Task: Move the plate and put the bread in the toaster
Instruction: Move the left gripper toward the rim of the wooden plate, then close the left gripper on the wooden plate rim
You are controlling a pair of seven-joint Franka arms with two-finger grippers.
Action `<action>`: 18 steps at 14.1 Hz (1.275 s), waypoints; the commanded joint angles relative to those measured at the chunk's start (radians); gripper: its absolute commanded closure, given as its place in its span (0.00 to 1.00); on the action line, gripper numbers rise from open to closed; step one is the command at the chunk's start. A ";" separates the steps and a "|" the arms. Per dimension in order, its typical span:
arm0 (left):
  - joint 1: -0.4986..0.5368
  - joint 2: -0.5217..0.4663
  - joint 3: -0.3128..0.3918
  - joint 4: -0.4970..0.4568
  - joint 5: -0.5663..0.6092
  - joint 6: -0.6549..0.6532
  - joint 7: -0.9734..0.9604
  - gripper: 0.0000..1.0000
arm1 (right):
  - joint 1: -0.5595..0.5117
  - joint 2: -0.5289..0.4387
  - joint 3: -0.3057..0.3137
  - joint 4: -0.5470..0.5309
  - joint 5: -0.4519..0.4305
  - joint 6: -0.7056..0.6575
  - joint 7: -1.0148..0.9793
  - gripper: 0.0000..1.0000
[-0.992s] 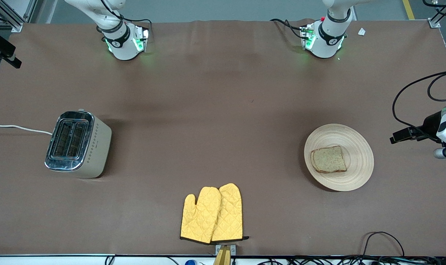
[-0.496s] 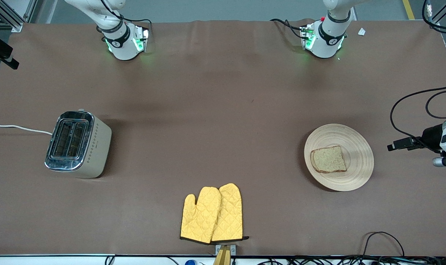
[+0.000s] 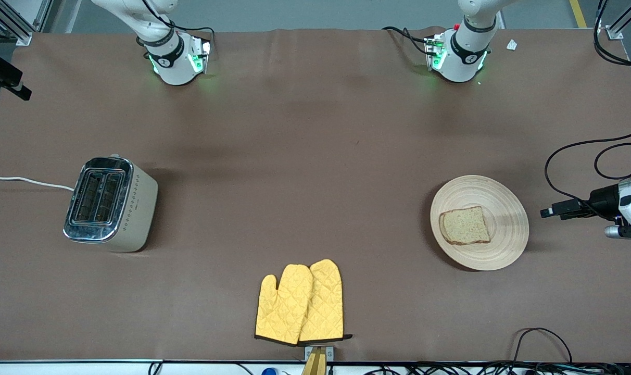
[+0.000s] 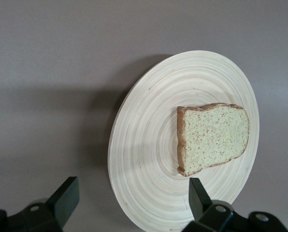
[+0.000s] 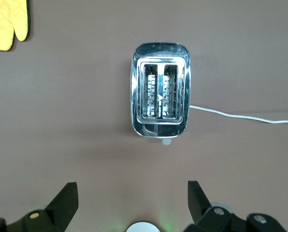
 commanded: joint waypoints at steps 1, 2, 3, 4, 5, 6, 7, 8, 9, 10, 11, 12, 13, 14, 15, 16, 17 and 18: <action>0.023 0.041 -0.007 0.009 -0.060 0.009 0.079 0.00 | -0.027 -0.012 0.013 -0.021 0.011 -0.013 0.008 0.00; 0.026 0.052 -0.005 0.009 -0.075 0.009 0.100 0.00 | -0.026 -0.012 0.015 -0.020 0.009 -0.029 0.008 0.00; 0.040 0.064 -0.005 0.009 -0.099 0.009 0.128 0.00 | -0.027 -0.012 0.015 -0.020 0.009 -0.044 0.008 0.00; 0.055 0.085 -0.010 0.011 -0.125 0.009 0.155 0.00 | -0.029 -0.012 0.015 -0.018 0.009 -0.058 0.008 0.00; 0.058 0.096 -0.012 0.011 -0.142 0.009 0.178 0.01 | -0.029 -0.012 0.014 -0.018 0.009 -0.061 0.008 0.00; 0.060 0.105 -0.012 0.011 -0.164 0.009 0.197 0.02 | -0.029 -0.012 0.013 -0.018 0.007 -0.062 0.008 0.00; 0.061 0.114 -0.012 0.011 -0.178 0.007 0.210 0.02 | -0.032 -0.012 0.013 -0.021 0.007 -0.064 0.008 0.00; 0.071 0.122 -0.012 0.011 -0.198 0.005 0.217 0.03 | -0.039 -0.012 0.013 -0.020 0.007 -0.061 0.008 0.00; 0.083 0.137 -0.015 0.011 -0.225 -0.002 0.223 0.03 | -0.041 -0.012 0.013 -0.021 0.007 -0.059 0.008 0.00; 0.089 0.145 -0.016 0.011 -0.250 -0.007 0.252 0.04 | -0.041 -0.012 0.013 -0.020 0.007 -0.056 0.008 0.00; 0.088 0.151 -0.016 0.011 -0.261 -0.007 0.290 0.05 | -0.039 -0.012 0.013 -0.021 0.006 -0.059 0.008 0.00; 0.091 0.167 -0.016 0.014 -0.270 -0.007 0.300 0.06 | -0.038 -0.012 0.015 -0.026 0.004 -0.059 0.008 0.00; 0.095 0.170 -0.016 0.019 -0.273 -0.007 0.301 0.07 | -0.039 -0.012 0.014 -0.027 0.004 -0.061 0.008 0.00; 0.094 0.171 -0.016 0.019 -0.274 -0.010 0.301 0.08 | -0.039 -0.012 0.013 -0.029 0.003 -0.059 0.008 0.00; 0.094 0.171 -0.016 0.019 -0.274 -0.014 0.301 0.09 | -0.039 -0.012 0.013 -0.029 0.003 -0.059 0.008 0.00; 0.091 0.176 -0.016 0.019 -0.274 -0.024 0.301 0.10 | -0.039 -0.012 0.015 -0.027 0.003 -0.056 0.008 0.00; 0.091 0.182 -0.016 0.020 -0.274 -0.034 0.301 0.12 | -0.039 -0.012 0.015 -0.027 0.001 -0.055 0.008 0.00; 0.091 0.185 -0.018 0.020 -0.279 -0.045 0.300 0.12 | -0.039 -0.012 0.015 -0.027 0.001 -0.053 0.008 0.00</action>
